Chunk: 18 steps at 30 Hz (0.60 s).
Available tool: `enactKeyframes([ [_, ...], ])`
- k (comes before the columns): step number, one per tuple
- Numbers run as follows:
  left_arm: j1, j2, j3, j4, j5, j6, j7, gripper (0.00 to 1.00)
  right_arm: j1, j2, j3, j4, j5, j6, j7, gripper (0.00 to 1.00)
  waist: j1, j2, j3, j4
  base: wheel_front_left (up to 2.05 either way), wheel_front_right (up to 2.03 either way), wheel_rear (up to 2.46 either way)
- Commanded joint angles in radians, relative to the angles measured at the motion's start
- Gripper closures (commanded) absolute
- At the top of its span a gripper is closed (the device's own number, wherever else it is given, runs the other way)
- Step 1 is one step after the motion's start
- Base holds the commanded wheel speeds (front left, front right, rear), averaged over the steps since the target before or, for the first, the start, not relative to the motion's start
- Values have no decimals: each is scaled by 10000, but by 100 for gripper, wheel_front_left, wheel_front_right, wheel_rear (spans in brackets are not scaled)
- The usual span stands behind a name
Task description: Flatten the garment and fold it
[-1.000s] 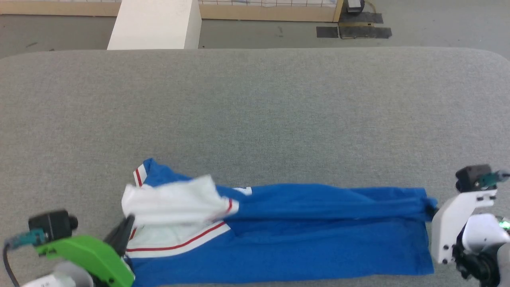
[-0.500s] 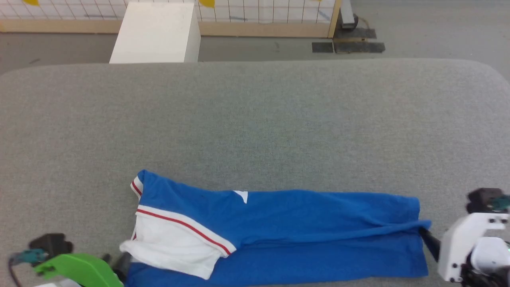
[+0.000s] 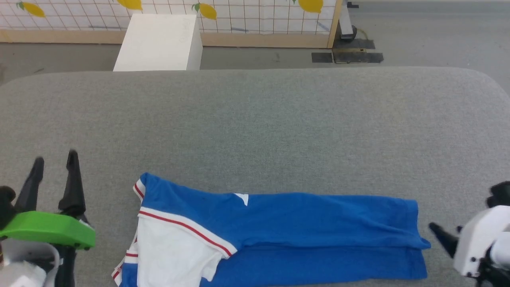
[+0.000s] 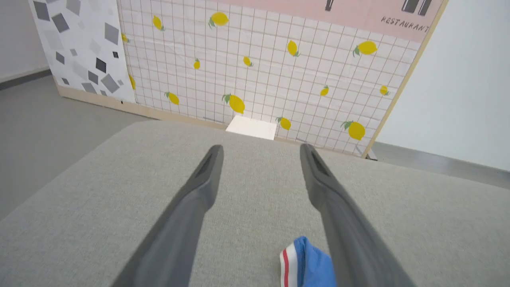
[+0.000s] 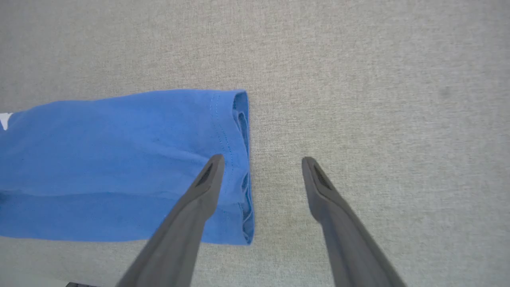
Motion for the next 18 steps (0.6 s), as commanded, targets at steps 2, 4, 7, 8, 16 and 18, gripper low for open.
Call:
enactKeyframes([
  [2, -443, -244, -224, 408, 597, -293, -967, 0, -262, -248, 486, 518, 132, -13, 58, 0, 1, 0, 159, 66, 0, 0, 0],
  [4, -714, -380, -389, 687, 1037, -478, -1383, 0, -432, -290, 682, 881, 307, -13, -37, 0, 1, 0, 272, 117, 0, 0, 0],
  [7, -1030, -505, -536, 899, 1812, -710, -1648, 0, -605, -486, 1073, 1324, 234, -13, -117, 0, 1, 0, 430, 180, 0, 0, 0],
  [8, -1120, -614, -503, 936, 2059, -751, -1687, 0, -667, -521, 1212, 1490, 218, -13, -178, 0, 1, 0, 484, 209, 0, 0, 0],
  [16, -1089, -1808, 303, 843, 3368, -1471, -1721, 0, -1072, -474, 2785, 2325, 469, -13, -466, 0, 1, 0, 800, 285, 0, 0, 0],
  [18, -1047, -1970, 461, 874, 3491, -1621, -1721, 0, -1135, -551, 2933, 2419, 474, -13, -514, 0, 1, 0, 826, 284, 0, 0, 0],
])
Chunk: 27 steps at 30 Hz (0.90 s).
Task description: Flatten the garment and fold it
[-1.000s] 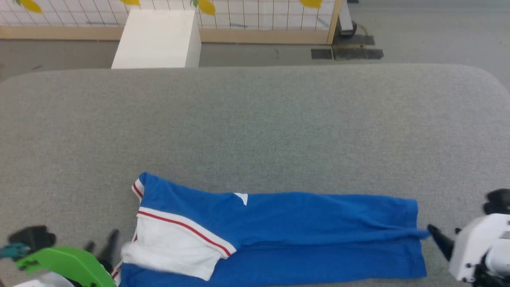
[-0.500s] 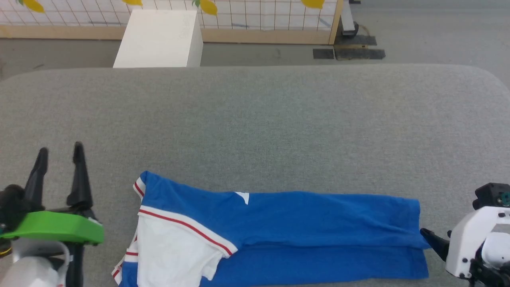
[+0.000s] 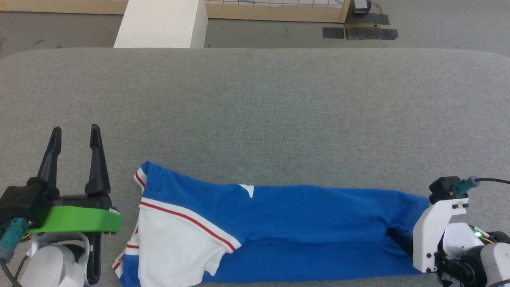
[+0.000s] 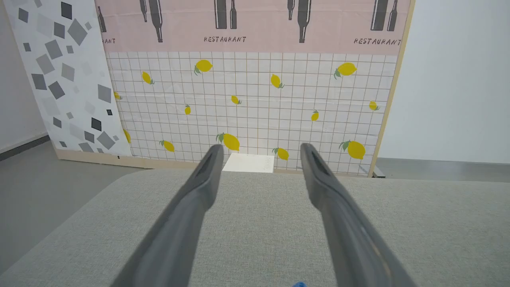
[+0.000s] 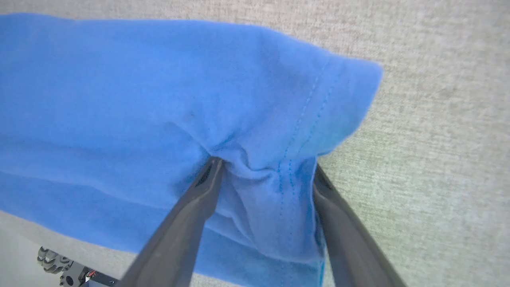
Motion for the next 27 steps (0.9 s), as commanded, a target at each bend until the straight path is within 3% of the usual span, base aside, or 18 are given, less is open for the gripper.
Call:
enactKeyframes([
  [1, 53, -106, 103, 43, 95, -110, -45, 0, -57, 70, 187, 245, 72, -11, -48, 0, 1, 0, 11, -2, 0, 0, 0],
  [2, 69, -192, 213, 33, 148, -162, -45, 0, -76, 10, 208, 368, 62, -11, -4, 0, 1, 0, 11, -8, 0, 0, 0],
  [3, 86, -250, 281, 22, 191, -213, -46, 0, -97, -45, 214, 453, 23, -11, 20, 43, 1, 0, 6, -13, 0, 0, 0],
  [4, 103, -303, 350, -4, 266, -275, -46, 0, -130, -112, 227, 525, -23, -11, -1, 78, 1, 0, -4, -19, 0, 0, 0],
  [5, 124, -371, 419, -23, 315, -326, -46, 0, -150, -150, 193, 612, -48, -11, -1, 100, 1, 0, -17, -25, 0, 0, 0],
  [9, 207, -479, 549, -18, 509, -515, -46, 0, -277, -272, -159, 821, -175, -11, -99, 100, 1, 0, -72, -68, 0, 0, 0],
  [16, 269, -576, 702, 238, 658, -655, -47, 0, -756, -794, -2972, 1746, -1760, -11, -235, 100, 1, 0, -185, -122, 0, 0, 0],
  [18, 293, -601, 705, 259, 671, -676, -47, 0, -798, -864, -3339, 1845, -2194, -11, -177, 100, 1, 0, -213, -116, 0, 0, 0],
  [21, 362, -642, 721, 291, 675, -696, -47, 0, -853, -886, -3443, 1701, -2521, -11, -69, 100, 1, 0, -287, -125, 0, 0, 0],
  [27, 655, -685, 836, 331, 659, -636, -47, 0, -578, -1321, -2075, 348, -2134, -11, 923, 100, 1, 0, -507, -239, 0, 0, 0],
])
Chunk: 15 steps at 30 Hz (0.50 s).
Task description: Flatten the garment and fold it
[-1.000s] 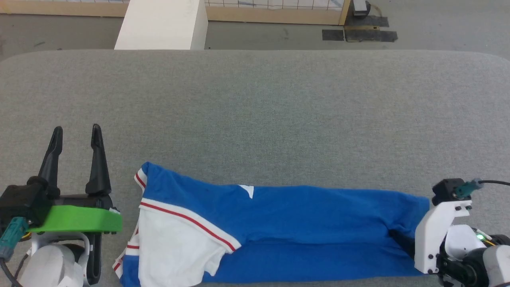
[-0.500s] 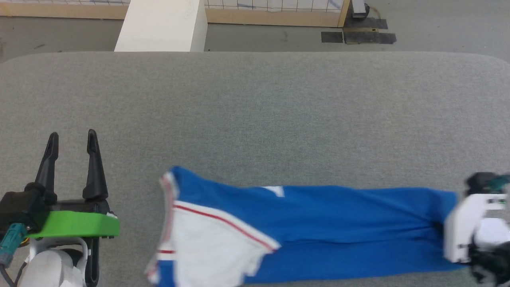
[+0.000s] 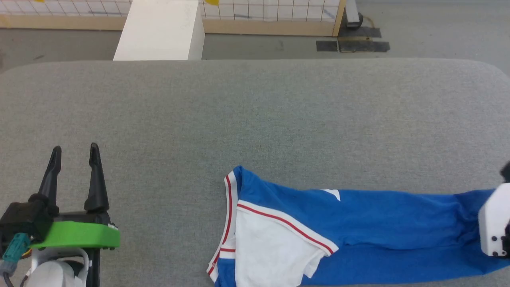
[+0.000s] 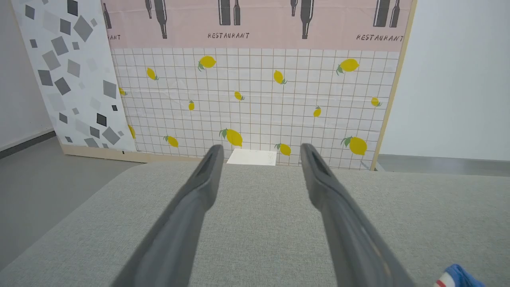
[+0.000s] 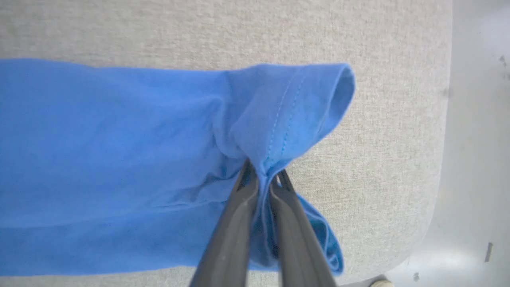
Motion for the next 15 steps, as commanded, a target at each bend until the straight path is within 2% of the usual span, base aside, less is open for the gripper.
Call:
enactKeyframes([
  [1, 117, -28, 43, 15, 12, 38, -47, 0, 119, -250, 355, -454, 268, -15, 351, 100, 0, 0, -101, -47, 0, 0, 0],
  [4, 186, -62, 47, -10, -5, 56, -47, 0, 426, -645, 1106, -1493, 974, -15, 1036, 100, 0, 0, -192, -46, 0, 0, 0],
  [8, 224, -122, 34, -42, -23, 74, -47, 0, 731, -535, 1693, -2726, 2010, -15, 1957, 100, 0, 0, -262, -15, 0, 0, 0],
  [15, 225, -198, -35, -66, -62, 25, -47, 0, 725, 994, 2655, -3573, 3425, -15, 2455, 100, 0, 0, -271, 225, 0, 0, 0],
])
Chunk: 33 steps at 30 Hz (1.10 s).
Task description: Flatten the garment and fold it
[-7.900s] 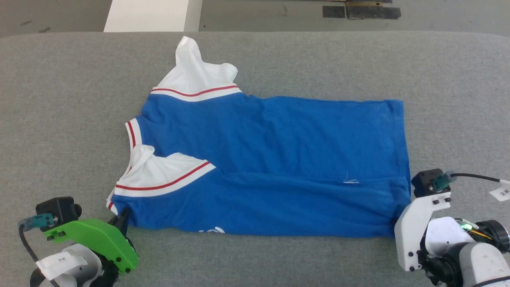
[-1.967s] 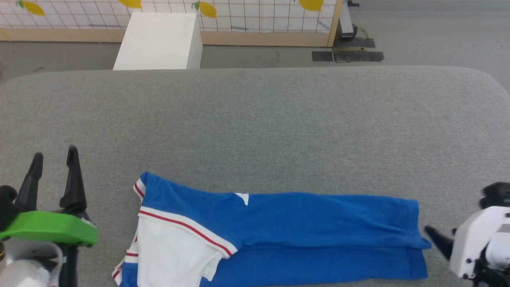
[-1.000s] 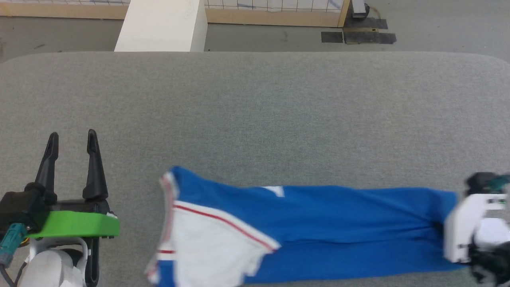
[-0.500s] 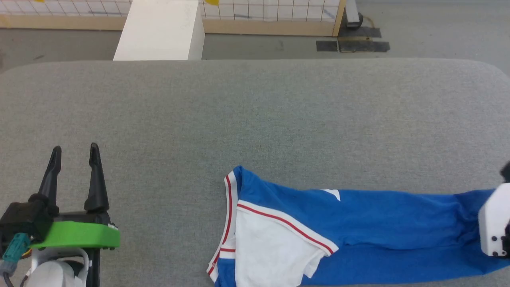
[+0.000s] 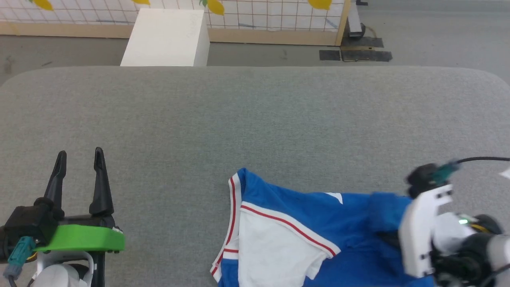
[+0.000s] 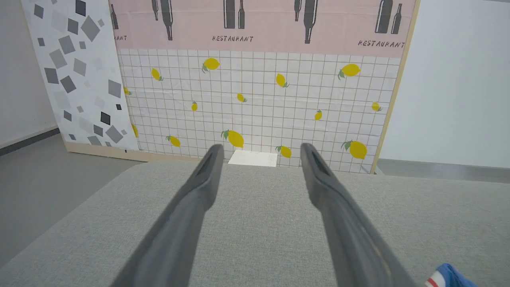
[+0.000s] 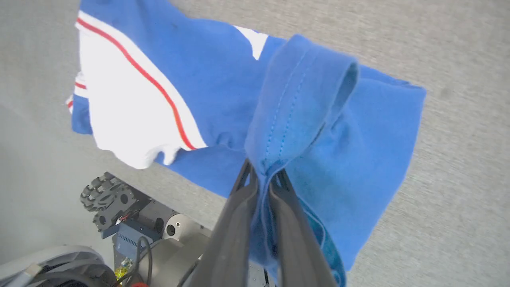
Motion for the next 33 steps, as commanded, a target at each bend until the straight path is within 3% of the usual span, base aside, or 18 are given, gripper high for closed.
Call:
enactKeyframes([
  [1, 58, -31, 13, -24, -51, -26, -47, 0, -29, 209, 231, -78, 135, -15, -21, 100, 0, 0, 12, 112, 0, 0, 0],
  [6, 79, -16, -14, 50, -84, -64, -45, 0, -484, 1131, 1396, 225, 512, -15, -657, 100, 0, 0, 89, 382, 0, 0, 0],
  [13, 41, -27, -159, 162, -108, -145, -44, 0, -1335, 1834, 2696, 1386, 242, -15, -2167, 100, 0, 0, 253, 767, 0, 0, 0],
  [23, -345, -144, -290, 313, -146, -315, -46, 0, -2389, 2186, 3611, 3745, 245, -15, -4505, 100, 0, 0, 664, 1301, 0, 0, 0],
  [28, -403, -199, -298, 429, -107, -344, -46, 0, -2849, 2190, 4376, 5075, 487, -15, -5096, 100, 0, 0, 770, 1370, 0, 0, 0],
  [29, -407, -217, -294, 444, -99, -350, -46, 0, -2973, 2190, 4503, 5298, 462, -15, -5224, 95, 0, 0, 783, 1369, 0, 0, 0],
  [30, -408, -231, -290, 455, -93, -354, -46, 0, -3084, 2190, 4630, 5438, 408, -15, -5320, 54, 0, 0, 788, 1364, 0, 0, 0],
  [31, -407, -248, -283, 469, -88, -360, -46, 0, -3232, 2191, 4815, 5551, 311, -15, -5432, 0, 0, 0, 782, 1351, 0, 0, 0],
  [33, -397, -274, -272, 499, -71, -375, -46, 0, -3502, 2191, 5219, 5570, 119, -15, -5597, 0, 0, 0, 744, 1305, 0, 0, 0],
])
